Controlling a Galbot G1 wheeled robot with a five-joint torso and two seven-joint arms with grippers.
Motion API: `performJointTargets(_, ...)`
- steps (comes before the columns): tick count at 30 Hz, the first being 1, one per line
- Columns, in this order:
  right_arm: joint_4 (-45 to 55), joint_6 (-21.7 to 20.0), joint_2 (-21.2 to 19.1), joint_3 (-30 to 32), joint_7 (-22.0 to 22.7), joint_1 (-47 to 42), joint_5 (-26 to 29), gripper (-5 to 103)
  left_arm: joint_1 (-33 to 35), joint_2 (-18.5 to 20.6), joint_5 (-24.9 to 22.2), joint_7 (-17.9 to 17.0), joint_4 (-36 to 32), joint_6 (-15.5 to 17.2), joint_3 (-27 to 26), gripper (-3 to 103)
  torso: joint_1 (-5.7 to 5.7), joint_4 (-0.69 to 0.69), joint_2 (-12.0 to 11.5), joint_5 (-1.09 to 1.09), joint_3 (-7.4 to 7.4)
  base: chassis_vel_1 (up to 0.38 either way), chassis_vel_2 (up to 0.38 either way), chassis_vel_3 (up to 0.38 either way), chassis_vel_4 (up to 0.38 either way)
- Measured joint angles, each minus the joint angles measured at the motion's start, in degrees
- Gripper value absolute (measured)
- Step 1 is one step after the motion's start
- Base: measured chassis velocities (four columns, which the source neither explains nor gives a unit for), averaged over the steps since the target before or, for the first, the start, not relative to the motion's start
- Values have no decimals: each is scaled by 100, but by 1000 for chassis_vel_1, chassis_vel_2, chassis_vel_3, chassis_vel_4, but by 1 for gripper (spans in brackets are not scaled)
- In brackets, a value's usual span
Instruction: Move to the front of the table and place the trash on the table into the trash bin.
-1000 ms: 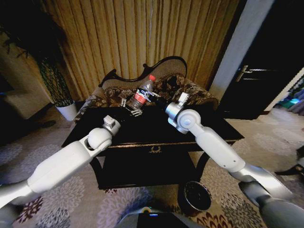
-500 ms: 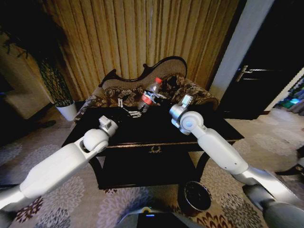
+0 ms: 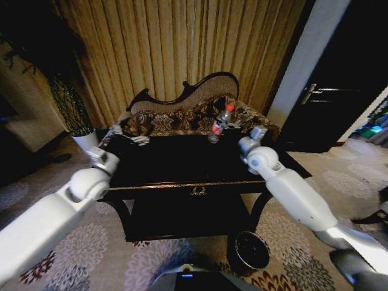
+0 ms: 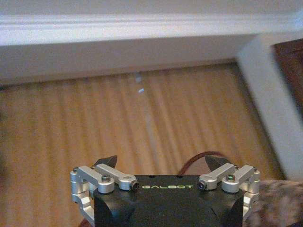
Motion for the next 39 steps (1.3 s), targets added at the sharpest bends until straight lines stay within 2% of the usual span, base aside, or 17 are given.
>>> performJointTargets(2,124,2,-189,279,177,-425,-160,25,775,-75,-189,-5,-56,141,-919,100,0,2,0,-1,0,0,0,0,0)
performJointTargets(3,124,2,-189,279,177,-425,-160,25,775,-75,-189,-5,-56,141,-919,100,0,2,0,-1,0,0,0,0,0)
performJointTargets(5,303,2,-278,642,220,-947,-341,25,1336,-289,-351,-123,-50,285,-1687,100,0,1,1,-2,-1,0,0,0,0)
performJointTargets(6,303,2,-278,642,220,-947,-341,25,1336,-289,-351,-123,-50,285,-1687,100,0,1,1,-2,-1,0,0,0,0)
performJointTargets(8,468,1,-289,989,227,-1368,-446,25,1631,-486,-572,-359,10,481,-2191,100,-1,1,1,-1,0,0,0,0,0)
performJointTargets(12,624,-2,-313,1466,230,-1864,-585,25,1881,-636,-698,-498,120,695,-2608,100,0,1,0,-1,0,0,0,0,0)
performJointTargets(14,658,-2,-325,1584,230,-1982,-612,25,1944,-670,-728,-522,144,727,-2697,100,0,0,1,-1,0,0,0,0,0)
performJointTargets(18,858,-4,-338,2092,222,-2513,-643,25,2320,-903,-975,-448,135,753,-3235,100,-1,0,1,0,0,0,0,0,0)
performJointTargets(24,1178,-9,-341,2262,225,-2724,-616,25,2688,-1249,-1015,-70,-119,728,-3543,100,-1,1,1,-2,0,0,0,0,0)
performJointTargets(32,1300,-68,-319,2280,379,-2732,-616,25,3094,-1317,-950,66,-284,687,-3817,100,0,1,1,-1,0,0,0,0,0)
performJointTargets(39,1372,-72,-307,2329,391,-2799,-609,25,3117,-1305,-894,80,-371,660,-3799,100,2,0,-1,-2,1,33,-29,-19,26)
